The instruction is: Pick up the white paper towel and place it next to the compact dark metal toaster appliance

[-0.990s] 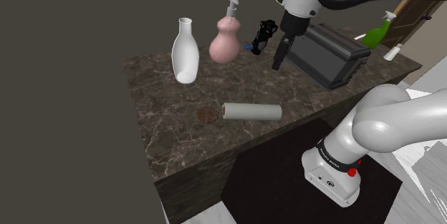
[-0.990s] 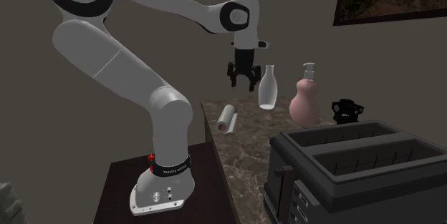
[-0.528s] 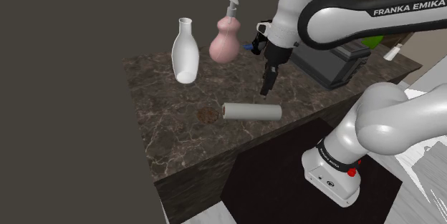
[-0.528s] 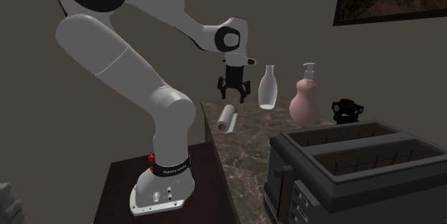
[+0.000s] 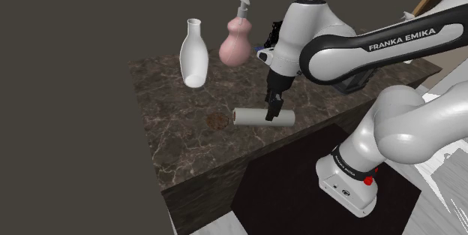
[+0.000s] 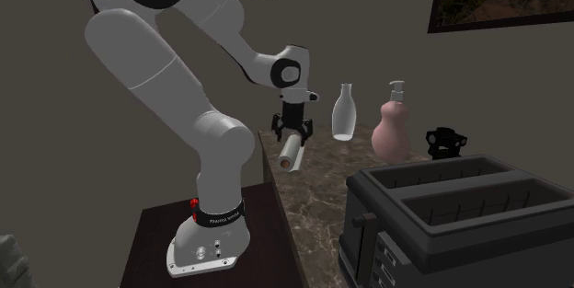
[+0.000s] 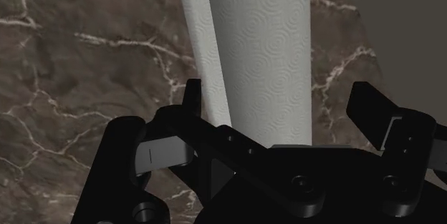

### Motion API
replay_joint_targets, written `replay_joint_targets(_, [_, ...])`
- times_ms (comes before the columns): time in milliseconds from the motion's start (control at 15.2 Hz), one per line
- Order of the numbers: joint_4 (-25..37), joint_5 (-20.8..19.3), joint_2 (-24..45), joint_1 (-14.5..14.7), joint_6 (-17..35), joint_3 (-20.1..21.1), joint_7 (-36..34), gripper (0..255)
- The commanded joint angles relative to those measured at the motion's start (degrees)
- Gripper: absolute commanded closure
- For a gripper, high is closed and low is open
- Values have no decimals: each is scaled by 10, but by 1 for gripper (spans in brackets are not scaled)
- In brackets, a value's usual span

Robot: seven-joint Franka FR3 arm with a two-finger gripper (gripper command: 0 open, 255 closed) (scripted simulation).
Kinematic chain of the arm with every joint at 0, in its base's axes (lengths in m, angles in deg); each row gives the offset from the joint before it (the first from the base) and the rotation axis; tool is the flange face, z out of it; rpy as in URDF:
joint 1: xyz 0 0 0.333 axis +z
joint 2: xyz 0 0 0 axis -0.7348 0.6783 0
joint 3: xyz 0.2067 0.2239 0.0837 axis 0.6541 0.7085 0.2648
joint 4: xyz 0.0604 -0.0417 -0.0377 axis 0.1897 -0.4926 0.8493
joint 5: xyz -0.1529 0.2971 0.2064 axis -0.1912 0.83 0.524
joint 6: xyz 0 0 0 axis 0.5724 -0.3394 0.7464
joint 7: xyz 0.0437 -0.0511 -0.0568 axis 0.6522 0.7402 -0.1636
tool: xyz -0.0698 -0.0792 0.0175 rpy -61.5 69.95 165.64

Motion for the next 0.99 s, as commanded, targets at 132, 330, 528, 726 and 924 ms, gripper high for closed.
replay_joint_targets(132, [-17,5,24,3,42,4,2,0])
replay_joint_targets(330, [-19,6,28,3,48,4,3,0])
replay_joint_targets(528, [-19,6,28,3,48,4,3,0])
replay_joint_targets(726, [-19,6,28,3,48,4,3,255])
replay_joint_targets(924, [-19,6,28,3,48,4,3,255])
